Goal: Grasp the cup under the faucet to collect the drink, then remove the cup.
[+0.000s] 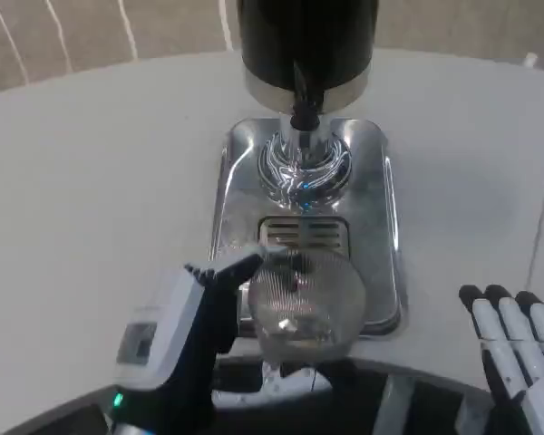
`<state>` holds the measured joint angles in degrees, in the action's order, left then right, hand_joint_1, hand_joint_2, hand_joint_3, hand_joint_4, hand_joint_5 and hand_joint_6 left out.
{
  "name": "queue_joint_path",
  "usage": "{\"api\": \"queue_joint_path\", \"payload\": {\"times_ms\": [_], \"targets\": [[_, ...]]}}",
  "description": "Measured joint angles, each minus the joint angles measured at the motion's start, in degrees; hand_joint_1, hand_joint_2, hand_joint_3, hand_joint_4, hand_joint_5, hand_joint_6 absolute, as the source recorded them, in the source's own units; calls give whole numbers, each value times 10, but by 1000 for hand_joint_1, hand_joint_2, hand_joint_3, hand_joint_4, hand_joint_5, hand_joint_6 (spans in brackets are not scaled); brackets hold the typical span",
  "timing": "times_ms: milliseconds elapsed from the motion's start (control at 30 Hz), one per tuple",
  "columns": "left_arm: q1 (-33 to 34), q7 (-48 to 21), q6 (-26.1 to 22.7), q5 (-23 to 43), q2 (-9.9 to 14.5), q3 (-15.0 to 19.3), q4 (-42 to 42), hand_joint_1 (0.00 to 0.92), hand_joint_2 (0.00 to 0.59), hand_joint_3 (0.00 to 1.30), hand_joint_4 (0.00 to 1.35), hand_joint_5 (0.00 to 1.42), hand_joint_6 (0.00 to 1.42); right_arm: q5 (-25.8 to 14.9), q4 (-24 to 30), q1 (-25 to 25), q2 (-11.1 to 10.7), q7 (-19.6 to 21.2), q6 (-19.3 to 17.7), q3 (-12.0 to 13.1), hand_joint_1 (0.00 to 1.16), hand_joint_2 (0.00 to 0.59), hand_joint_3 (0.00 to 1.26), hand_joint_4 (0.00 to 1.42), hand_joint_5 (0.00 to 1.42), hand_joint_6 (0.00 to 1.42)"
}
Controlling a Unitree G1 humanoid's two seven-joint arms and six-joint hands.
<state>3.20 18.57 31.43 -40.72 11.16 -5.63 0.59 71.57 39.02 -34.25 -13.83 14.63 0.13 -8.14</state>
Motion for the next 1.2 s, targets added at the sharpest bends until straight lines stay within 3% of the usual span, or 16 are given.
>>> {"api": "queue_joint_path", "payload": {"times_ms": [367, 733, 967, 1200], "targets": [[132, 27, 0, 20, 0, -10, 170, 705, 102, 1055, 1336, 1377, 1424, 46, 4, -13, 43, -1, 13, -29, 412, 462, 15, 0, 2, 80], [242, 57, 3, 35, 7, -26, 313, 706, 101, 1052, 1336, 1377, 1424, 68, 21, -46, 63, 0, 24, -30, 404, 463, 15, 0, 2, 71], [298, 77, 6, 40, 16, -46, 395, 707, 101, 1057, 1336, 1377, 1424, 67, 24, -57, 66, 6, 27, -18, 397, 457, 15, 0, 2, 67], [354, 116, 8, 40, 20, -66, 470, 707, 101, 1064, 1336, 1377, 1424, 69, 23, -53, 66, 7, 27, -22, 392, 456, 15, 0, 2, 66]]}}
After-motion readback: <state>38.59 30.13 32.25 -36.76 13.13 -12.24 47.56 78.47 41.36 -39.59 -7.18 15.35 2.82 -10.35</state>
